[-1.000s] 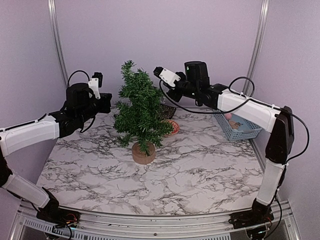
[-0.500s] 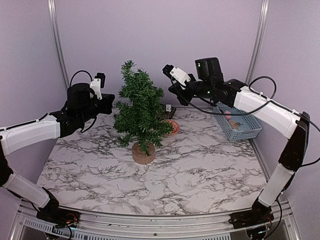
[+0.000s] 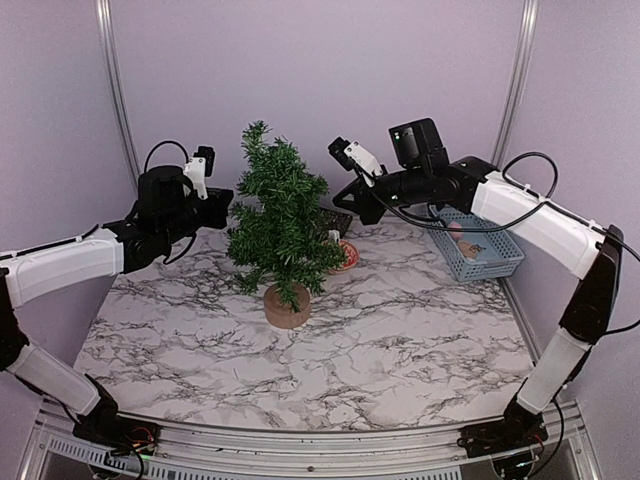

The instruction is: Decorate the small christmas tree

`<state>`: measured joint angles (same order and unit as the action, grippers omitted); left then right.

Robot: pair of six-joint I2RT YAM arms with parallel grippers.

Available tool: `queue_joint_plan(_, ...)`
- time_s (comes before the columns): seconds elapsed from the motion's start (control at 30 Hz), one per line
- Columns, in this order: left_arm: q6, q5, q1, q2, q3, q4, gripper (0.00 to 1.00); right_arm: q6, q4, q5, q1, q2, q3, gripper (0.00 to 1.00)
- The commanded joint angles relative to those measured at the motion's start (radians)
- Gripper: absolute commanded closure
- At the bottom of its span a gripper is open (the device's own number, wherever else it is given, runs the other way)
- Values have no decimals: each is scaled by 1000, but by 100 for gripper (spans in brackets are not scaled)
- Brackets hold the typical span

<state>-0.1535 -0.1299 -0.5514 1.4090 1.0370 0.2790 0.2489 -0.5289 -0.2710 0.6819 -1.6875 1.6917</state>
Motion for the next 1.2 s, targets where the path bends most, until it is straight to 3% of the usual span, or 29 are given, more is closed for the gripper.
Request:
queue_joint_plan(0.0, 1, 14, 5, 8, 34, -5, 100, -96, -8, -121, -5, 66, 51, 100)
queue_joint_plan(0.43, -1, 12, 5, 14, 37, -4, 100, -242, 46, -317, -5, 64, 51, 100)
queue_joint_plan(0.73, -2, 13, 5, 20, 34, -1, 100, -393, 195, -405, -6, 117, -115, 100)
queue_joint_plan(0.9, 5, 17, 5, 9, 33, -1, 100, -402, 224, -379, -6, 142, -180, 100)
queue_joint_plan(1.03, 14, 7, 5, -39, 17, -1, 81, -413, 250, -371, -7, 160, -210, 100)
queue_joint_plan(1.17, 19, -15, 5, -91, -8, -3, 72, -421, 267, -373, -9, 166, -228, 100)
